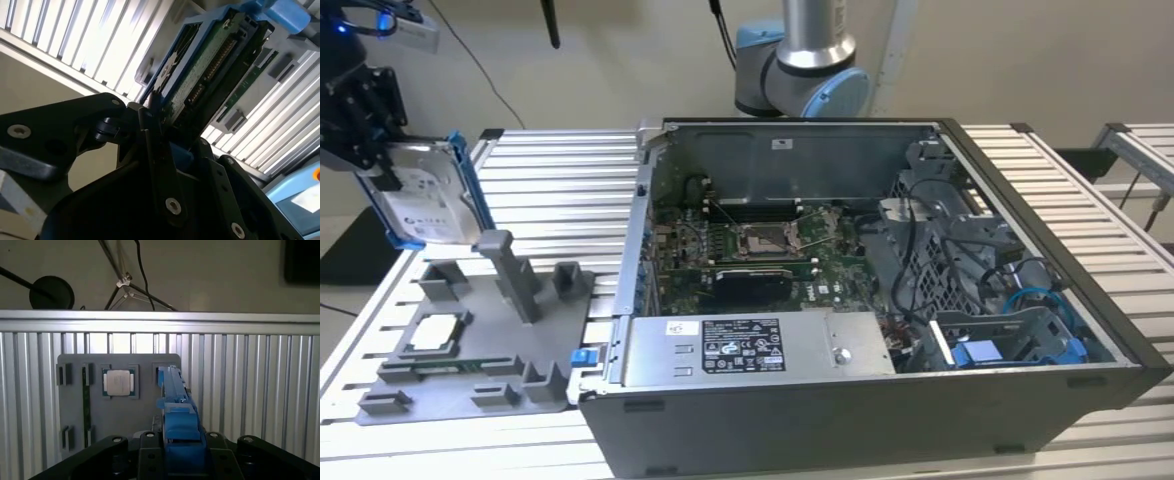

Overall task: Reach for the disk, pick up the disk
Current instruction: 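Pick up the disk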

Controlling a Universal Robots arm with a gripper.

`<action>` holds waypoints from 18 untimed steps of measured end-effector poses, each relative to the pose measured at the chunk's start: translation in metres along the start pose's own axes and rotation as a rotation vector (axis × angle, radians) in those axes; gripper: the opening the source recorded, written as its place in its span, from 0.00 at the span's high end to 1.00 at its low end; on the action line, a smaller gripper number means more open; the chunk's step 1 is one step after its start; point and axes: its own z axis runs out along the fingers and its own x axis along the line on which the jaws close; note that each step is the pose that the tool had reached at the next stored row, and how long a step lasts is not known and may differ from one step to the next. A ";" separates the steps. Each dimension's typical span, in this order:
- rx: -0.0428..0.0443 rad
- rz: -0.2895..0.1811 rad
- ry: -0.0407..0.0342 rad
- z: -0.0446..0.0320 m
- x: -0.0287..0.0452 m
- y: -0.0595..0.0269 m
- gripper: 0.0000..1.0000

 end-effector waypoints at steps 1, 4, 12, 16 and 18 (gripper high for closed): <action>-0.0001 0.000 0.0000 -0.0021 -0.0001 0.0000 1.00; 0.0001 0.000 0.0000 -0.0096 -0.0006 0.0003 1.00; 0.0046 0.000 -0.0001 -0.0377 -0.0019 0.0045 1.00; 0.0181 -0.001 -0.0001 -0.0486 -0.0024 0.0075 1.00; 0.0231 -0.001 -0.0002 -0.0543 -0.0025 0.0077 1.00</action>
